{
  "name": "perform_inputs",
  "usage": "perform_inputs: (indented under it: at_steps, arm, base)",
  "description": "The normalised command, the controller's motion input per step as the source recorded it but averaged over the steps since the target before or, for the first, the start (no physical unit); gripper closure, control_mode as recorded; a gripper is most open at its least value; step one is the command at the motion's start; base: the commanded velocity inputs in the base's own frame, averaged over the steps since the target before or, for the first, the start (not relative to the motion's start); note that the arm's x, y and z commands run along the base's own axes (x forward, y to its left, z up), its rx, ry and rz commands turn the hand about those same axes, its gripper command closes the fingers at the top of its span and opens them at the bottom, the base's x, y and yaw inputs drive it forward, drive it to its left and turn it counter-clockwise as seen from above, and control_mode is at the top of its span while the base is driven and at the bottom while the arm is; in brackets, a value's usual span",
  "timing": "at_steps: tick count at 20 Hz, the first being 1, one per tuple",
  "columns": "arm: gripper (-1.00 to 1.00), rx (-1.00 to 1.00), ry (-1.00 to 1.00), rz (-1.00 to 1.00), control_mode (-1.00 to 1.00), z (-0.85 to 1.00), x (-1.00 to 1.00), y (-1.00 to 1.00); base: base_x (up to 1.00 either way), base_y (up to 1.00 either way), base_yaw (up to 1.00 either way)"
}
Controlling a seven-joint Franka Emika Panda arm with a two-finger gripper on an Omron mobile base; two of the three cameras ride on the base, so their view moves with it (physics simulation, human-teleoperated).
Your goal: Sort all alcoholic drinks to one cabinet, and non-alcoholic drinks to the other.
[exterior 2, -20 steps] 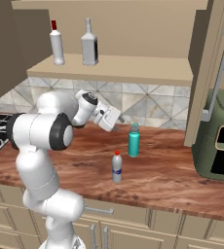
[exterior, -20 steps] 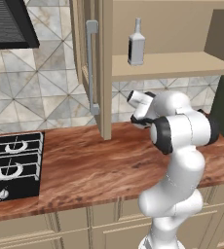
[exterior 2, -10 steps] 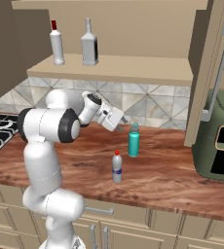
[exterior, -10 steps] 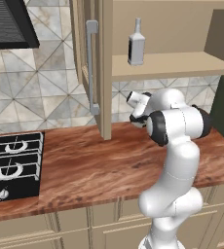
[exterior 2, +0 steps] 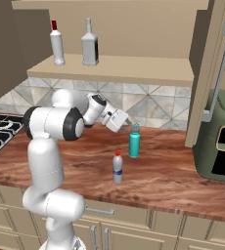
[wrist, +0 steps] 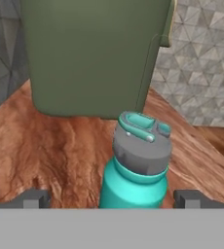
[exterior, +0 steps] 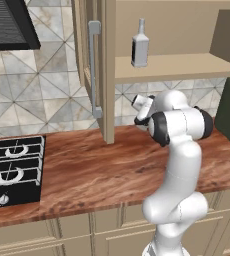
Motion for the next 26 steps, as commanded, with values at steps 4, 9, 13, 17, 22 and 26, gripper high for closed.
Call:
perform_inputs:
  at_steps: [4, 9, 13, 17, 22, 26]
  arm:
    - [-1.0, -0.03, 0.04, -0.04, -1.0, -0.07, 0.0, -0.13]
    - [-1.0, -0.03, 0.05, -0.04, -1.0, -0.09, 0.0, -0.06]
    - [-1.0, -0.03, 0.05, -0.05, -1.0, -0.07, 0.0, -0.04]
    - [-1.0, -0.04, 0.06, -0.05, -1.0, -0.01, 0.0, -0.05]
    - [-1.0, -0.04, 0.07, -0.04, -1.0, 0.0, 0.0, -0.03]
    - [-1.0, -0.03, 0.06, -0.04, -1.0, 0.0, 0.0, -0.07]
  base:
    - [0.0, 0.0, 0.0]
    - [0.0, 0.0, 0.0]
    - [0.0, 0.0, 0.0]
    - [0.0, 0.0, 0.0]
    - [0.0, 0.0, 0.0]
    - [0.0, 0.0, 0.0]
